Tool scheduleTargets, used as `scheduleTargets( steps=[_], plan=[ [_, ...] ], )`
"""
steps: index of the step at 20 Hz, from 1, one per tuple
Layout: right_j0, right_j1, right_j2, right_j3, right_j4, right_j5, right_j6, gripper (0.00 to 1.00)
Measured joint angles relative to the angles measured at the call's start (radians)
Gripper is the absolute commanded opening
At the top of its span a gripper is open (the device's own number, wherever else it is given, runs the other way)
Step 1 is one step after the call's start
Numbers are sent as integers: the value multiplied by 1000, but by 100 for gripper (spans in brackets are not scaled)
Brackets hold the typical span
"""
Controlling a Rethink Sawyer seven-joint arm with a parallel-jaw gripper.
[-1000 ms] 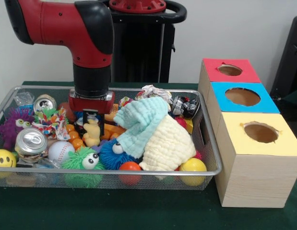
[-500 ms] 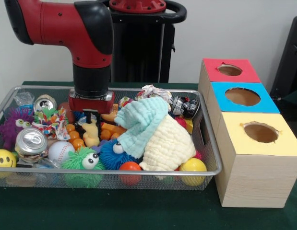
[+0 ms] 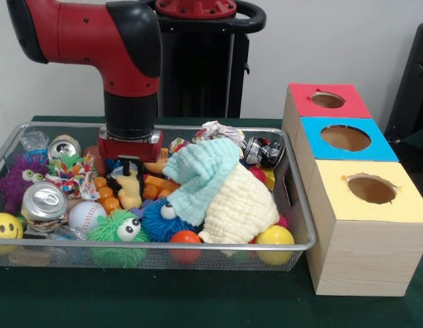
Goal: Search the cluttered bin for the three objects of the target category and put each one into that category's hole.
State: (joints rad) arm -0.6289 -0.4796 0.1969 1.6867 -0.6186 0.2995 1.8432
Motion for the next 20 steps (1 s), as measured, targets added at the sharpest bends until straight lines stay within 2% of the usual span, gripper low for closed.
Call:
scheduleTargets(
  steps=[9, 20],
  plan=[
    [0, -40, 12, 3, 8, 0, 0, 0],
    [2, -113, 45, 26, 55, 5, 0, 0]
  ],
)
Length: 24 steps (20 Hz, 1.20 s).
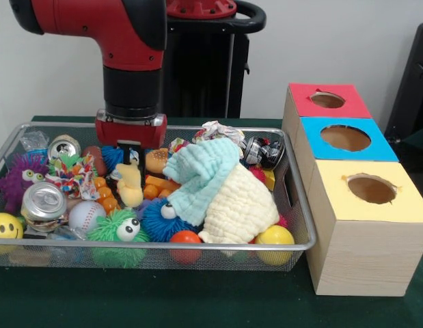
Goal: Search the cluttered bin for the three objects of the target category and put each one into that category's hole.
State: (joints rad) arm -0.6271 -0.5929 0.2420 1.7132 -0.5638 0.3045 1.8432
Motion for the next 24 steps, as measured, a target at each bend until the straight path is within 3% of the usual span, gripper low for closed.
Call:
scheduleTargets(
  steps=[14, 24],
  plan=[
    [49, -127, 14, 68, 116, 84, 0, 0],
    [107, -167, 13, 93, 174, 103, 0, 0]
  ],
)
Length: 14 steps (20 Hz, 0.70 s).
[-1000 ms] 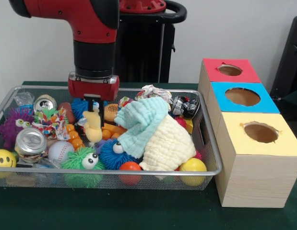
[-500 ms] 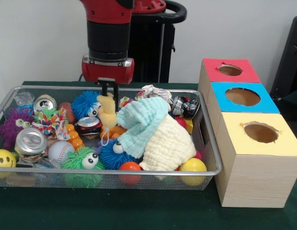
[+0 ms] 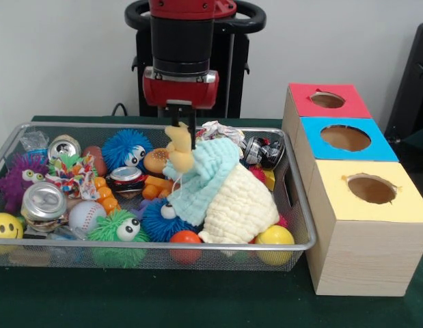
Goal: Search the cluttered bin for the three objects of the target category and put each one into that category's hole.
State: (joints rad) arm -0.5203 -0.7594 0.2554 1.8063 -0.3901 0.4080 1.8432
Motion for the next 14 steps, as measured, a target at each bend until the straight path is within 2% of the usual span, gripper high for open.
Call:
scheduleTargets(
  steps=[14],
  plan=[
    [72, -44, -6, 38, 49, 0, 0, 0]
  ],
)
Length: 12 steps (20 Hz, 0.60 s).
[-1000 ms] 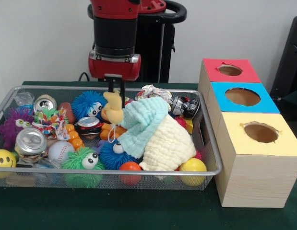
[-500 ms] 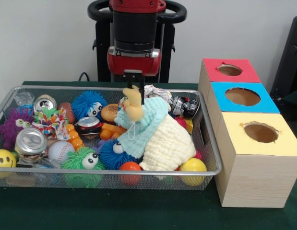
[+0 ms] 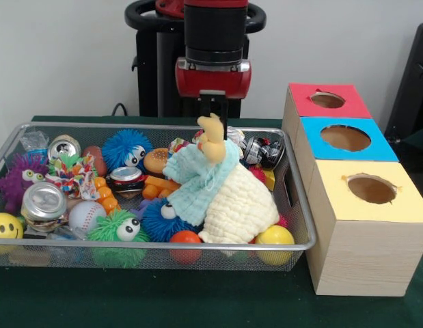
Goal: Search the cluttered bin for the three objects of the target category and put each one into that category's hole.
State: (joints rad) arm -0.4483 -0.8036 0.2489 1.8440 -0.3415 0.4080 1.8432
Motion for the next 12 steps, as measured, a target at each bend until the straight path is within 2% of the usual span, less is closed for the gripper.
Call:
scheduleTargets(
  steps=[12],
  plan=[
    [76, -62, -37, 72, 51, 0, 0, 0]
  ],
)
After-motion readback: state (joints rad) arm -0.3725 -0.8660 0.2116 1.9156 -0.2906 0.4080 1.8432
